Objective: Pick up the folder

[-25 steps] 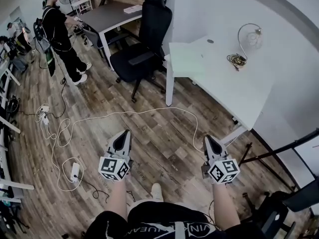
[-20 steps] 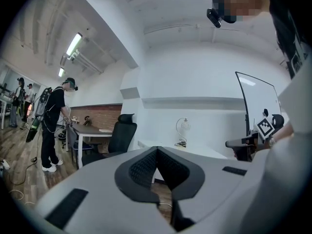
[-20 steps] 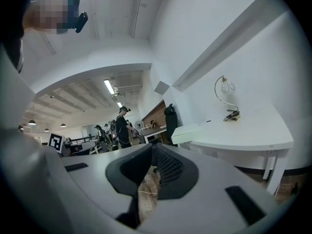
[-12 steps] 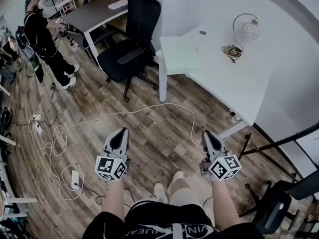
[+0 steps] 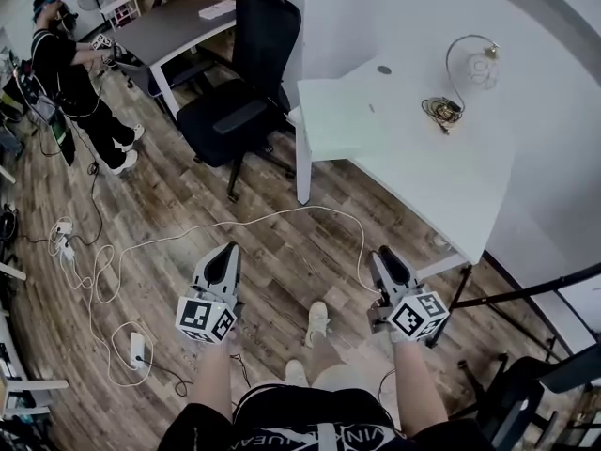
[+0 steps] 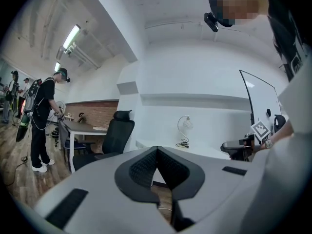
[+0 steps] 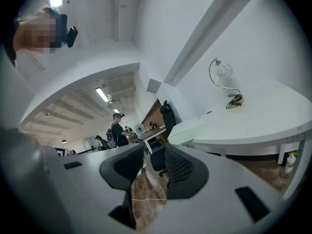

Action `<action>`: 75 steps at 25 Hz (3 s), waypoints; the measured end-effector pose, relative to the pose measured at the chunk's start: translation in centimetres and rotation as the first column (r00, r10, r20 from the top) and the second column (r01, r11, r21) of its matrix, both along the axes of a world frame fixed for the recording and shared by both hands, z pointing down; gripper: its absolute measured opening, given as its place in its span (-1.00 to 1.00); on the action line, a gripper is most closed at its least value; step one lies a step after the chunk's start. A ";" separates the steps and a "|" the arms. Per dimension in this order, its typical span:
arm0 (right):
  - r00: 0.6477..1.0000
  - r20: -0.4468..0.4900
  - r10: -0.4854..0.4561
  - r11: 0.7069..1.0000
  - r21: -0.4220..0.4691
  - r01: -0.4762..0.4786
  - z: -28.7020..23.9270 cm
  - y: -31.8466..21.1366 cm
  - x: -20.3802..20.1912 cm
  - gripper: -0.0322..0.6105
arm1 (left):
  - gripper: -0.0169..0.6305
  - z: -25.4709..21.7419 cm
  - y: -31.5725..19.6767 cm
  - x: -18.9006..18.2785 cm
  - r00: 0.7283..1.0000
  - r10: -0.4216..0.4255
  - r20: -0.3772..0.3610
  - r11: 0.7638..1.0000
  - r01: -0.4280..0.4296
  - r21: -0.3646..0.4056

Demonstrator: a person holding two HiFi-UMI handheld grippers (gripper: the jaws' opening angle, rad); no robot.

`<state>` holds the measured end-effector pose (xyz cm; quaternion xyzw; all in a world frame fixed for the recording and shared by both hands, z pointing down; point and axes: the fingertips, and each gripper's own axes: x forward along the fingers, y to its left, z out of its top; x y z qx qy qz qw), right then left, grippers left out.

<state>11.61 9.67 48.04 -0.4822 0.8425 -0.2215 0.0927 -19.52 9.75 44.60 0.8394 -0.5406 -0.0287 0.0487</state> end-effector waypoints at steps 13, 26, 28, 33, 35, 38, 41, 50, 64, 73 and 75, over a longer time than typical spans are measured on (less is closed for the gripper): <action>0.999 0.034 -0.031 0.998 -0.054 0.032 1.9 -9.2 -0.5 -0.31 | -0.91 1.3 -9.2 1.4 1.000 0.011 -0.008 0.999 -0.012 -0.033; 0.995 0.061 -0.075 0.992 -0.101 0.081 3.4 -16.1 -1.0 -0.26 | -0.91 2.6 -15.2 2.1 1.000 -0.020 0.005 0.998 0.020 -0.058; 0.994 0.071 -0.084 0.990 -0.109 0.092 3.9 -16.9 -1.2 -0.25 | -0.91 2.9 -15.9 2.1 1.000 -0.025 0.002 0.998 0.025 -0.062; 0.988 0.114 -0.105 0.983 -0.140 0.121 5.1 -18.7 -1.8 -0.22 | -0.91 3.5 -17.6 2.6 0.999 -0.040 -0.002 0.997 0.040 -0.072; 0.984 0.137 -0.112 0.980 -0.148 0.132 5.5 -19.5 -1.9 -0.21 | -0.91 3.5 -18.4 2.9 0.999 -0.047 -0.007 0.996 0.046 -0.073; 0.978 0.171 -0.122 0.976 -0.156 0.149 6.4 -20.2 -2.2 -0.19 | -0.91 3.9 -19.0 3.2 0.999 -0.050 -0.010 0.997 0.050 -0.066; 0.970 0.210 -0.122 0.972 -0.173 0.160 7.1 -21.0 -2.9 -0.17 | -0.91 4.5 -19.8 3.7 0.999 -0.040 -0.006 0.997 0.040 -0.071; 0.945 0.316 -0.083 0.956 -0.241 0.165 8.7 -23.6 -5.0 -0.09 | -0.91 5.6 -23.9 3.9 0.999 -0.018 -0.027 0.994 0.015 -0.104; 0.878 0.477 0.045 0.919 -0.364 0.150 11.7 -28.5 -6.8 0.08 | -0.91 7.7 -30.7 4.4 0.998 0.052 -0.041 0.989 -0.057 -0.136; 0.804 0.594 0.013 0.928 -0.306 0.211 10.3 -32.1 -8.8 0.18 | -0.91 9.3 -33.2 4.5 0.996 0.077 -0.046 0.982 -0.084 -0.168; 0.773 0.633 0.036 0.932 -0.301 0.203 10.2 -32.9 -8.8 0.20 | -0.91 9.6 -33.6 4.4 0.996 0.081 -0.046 0.981 -0.087 -0.173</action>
